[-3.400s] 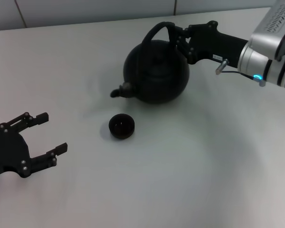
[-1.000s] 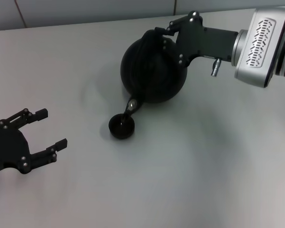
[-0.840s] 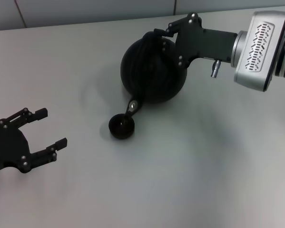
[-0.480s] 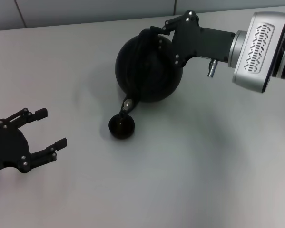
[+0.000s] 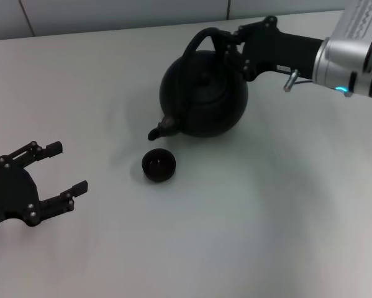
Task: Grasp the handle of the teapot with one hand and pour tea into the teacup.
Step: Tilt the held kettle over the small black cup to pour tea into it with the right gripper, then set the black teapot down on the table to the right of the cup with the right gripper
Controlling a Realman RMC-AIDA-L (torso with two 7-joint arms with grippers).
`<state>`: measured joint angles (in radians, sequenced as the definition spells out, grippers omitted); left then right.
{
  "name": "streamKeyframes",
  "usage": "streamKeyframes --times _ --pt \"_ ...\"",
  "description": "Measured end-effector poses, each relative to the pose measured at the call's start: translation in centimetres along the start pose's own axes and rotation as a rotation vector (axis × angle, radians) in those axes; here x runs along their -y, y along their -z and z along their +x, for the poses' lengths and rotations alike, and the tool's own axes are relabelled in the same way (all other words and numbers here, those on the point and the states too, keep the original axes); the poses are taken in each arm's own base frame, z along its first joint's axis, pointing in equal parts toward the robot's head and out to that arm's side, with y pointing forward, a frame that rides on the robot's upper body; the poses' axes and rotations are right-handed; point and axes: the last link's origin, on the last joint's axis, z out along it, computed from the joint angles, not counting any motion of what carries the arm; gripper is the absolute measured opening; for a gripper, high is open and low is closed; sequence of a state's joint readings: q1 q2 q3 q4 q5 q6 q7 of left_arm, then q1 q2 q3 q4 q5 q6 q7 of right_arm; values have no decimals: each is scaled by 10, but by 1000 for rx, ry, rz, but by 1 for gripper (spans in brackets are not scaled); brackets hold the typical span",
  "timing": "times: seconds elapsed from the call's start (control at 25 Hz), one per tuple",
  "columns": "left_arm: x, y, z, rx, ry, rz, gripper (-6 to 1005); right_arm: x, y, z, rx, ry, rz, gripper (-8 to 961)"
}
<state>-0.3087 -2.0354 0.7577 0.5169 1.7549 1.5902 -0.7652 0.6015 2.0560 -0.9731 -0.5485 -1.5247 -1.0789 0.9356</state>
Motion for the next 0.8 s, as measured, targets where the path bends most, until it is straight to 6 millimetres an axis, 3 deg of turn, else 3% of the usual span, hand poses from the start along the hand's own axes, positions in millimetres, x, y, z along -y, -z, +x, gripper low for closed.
streamKeyframes --times 0.36,0.8 --pt "1 -2 1 1 -7 -6 813 6 10 20 -46 -263 69 74" --pt "3 -4 2 3 -14 -13 813 9 30 35 -30 -294 155 75"
